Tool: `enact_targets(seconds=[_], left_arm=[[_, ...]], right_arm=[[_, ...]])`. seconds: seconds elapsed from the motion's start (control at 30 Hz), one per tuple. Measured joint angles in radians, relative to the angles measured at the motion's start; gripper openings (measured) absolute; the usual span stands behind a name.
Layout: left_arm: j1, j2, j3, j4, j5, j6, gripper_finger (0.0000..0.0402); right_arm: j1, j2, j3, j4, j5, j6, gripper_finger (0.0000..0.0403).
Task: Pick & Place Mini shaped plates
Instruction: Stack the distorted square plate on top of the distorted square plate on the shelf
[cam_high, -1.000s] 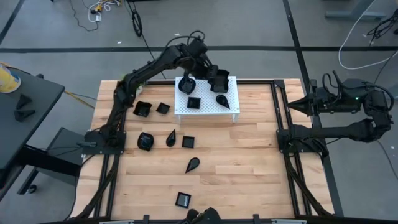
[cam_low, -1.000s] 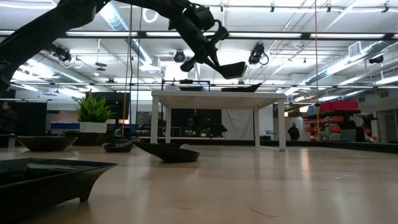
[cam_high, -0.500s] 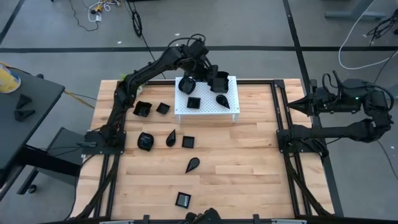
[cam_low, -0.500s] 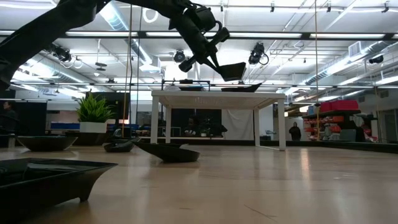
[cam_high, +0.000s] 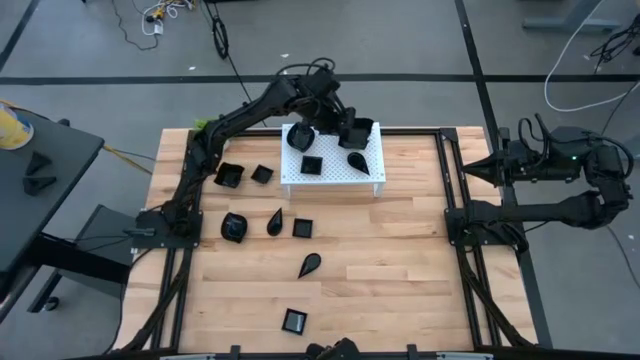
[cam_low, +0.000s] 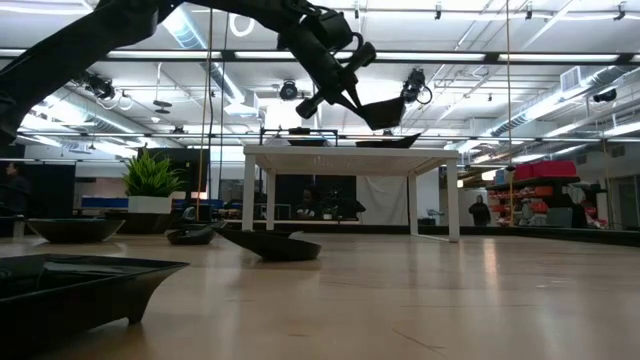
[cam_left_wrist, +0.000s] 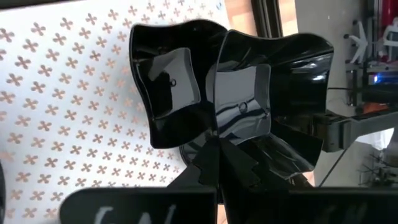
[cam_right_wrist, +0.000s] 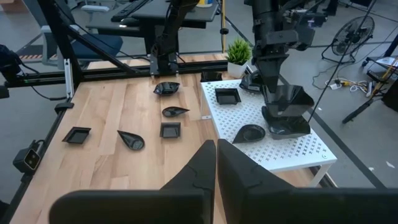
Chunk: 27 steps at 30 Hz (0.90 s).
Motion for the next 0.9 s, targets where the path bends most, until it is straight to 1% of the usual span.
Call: enact_targets(seconds=[0.5,0.57,0.7,0.9], left_arm=[[0.009,0.005,0.0,0.005,-0.006,0.017,0.0003],[0.009,0.013,0.001,0.003,0.006,0.009,0.0003],[0.005,0.023,0.0,0.036,-0.015,-0.003,0.0004],[0.006,0.023,0.0,0.015,-0.018,-0.016,0.0004]], right_arm=[[0.0,0.0,0.0,0.0,0.0,0.0,0.002],[0.0,0.0,0.0,0.0,0.0,0.0,0.002],[0.0,0.0,0.0,0.0,0.0,0.0,0.002],[0.0,0.0,0.0,0.0,0.0,0.0,0.002]])
